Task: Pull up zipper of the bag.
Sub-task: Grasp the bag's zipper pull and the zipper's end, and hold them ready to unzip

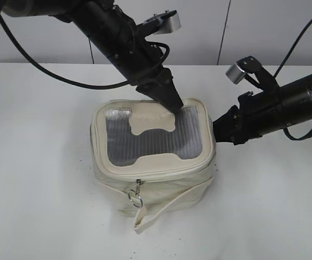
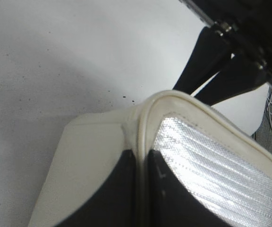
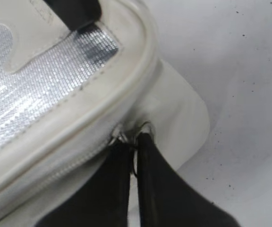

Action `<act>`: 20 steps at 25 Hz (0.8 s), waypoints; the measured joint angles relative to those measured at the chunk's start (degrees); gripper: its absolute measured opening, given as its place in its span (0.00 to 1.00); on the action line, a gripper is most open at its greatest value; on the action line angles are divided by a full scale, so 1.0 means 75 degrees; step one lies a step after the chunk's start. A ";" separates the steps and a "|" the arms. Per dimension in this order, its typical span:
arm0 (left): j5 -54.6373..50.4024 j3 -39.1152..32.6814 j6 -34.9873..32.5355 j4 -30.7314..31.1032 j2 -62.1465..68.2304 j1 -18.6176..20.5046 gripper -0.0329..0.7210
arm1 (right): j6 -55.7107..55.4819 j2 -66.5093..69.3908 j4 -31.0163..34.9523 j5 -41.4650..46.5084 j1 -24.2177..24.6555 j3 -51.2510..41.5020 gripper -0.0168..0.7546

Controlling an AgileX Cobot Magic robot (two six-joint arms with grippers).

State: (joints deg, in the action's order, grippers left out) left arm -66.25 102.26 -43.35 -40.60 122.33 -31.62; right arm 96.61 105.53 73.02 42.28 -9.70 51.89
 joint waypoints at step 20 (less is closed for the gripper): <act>0.0023 -0.0028 0.0458 -0.0162 0.0000 -0.0016 0.10 | -0.5055 -0.1823 -0.3790 0.0760 -0.0198 0.0041 0.03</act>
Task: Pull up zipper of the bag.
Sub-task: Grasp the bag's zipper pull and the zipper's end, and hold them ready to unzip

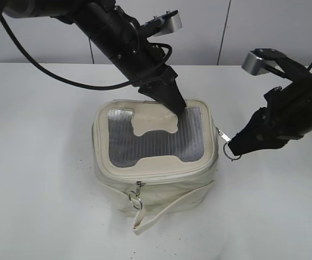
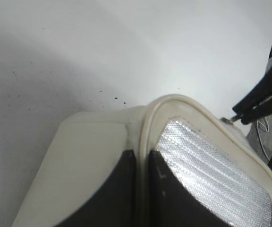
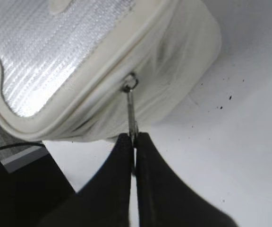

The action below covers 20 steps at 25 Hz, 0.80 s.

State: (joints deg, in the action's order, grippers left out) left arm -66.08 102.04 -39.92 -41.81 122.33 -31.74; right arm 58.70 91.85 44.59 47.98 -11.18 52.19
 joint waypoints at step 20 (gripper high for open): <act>0.0066 -0.0007 0.0216 -0.0061 0.0000 -0.0006 0.10 | -0.2482 -0.0794 -0.1633 -0.0207 -0.3664 -0.0031 0.03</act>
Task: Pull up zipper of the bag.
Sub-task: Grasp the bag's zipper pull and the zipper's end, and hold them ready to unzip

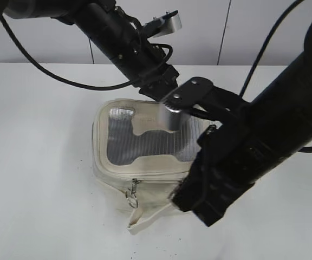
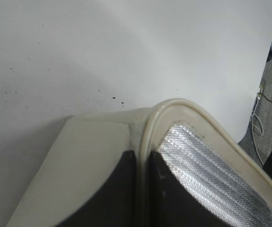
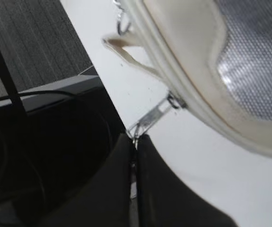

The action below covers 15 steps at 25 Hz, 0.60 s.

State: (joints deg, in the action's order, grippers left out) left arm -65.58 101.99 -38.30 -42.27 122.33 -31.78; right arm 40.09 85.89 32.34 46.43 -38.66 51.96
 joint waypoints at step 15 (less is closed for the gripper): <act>0.0021 -0.0015 0.0008 -0.0009 0.0000 -0.0010 0.09 | 0.0187 0.0312 0.0764 -0.0446 -0.0525 0.0261 0.03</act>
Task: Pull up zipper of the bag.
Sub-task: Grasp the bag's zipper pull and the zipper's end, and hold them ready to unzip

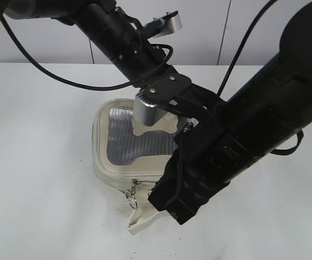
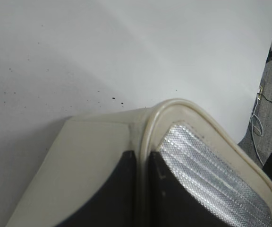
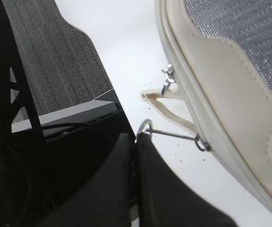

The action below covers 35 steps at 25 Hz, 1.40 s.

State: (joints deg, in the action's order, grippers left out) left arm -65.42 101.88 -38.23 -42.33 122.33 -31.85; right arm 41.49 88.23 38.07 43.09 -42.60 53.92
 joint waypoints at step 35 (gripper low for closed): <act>0.0129 -0.0015 0.0119 -0.0267 0.0007 0.0008 0.27 | -0.2981 -0.0702 -0.3440 -0.0151 0.0166 0.0923 0.78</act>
State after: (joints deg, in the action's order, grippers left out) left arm -64.46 101.77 -37.34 -44.33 122.38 -31.80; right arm 19.13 82.97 12.27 41.96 -41.36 60.84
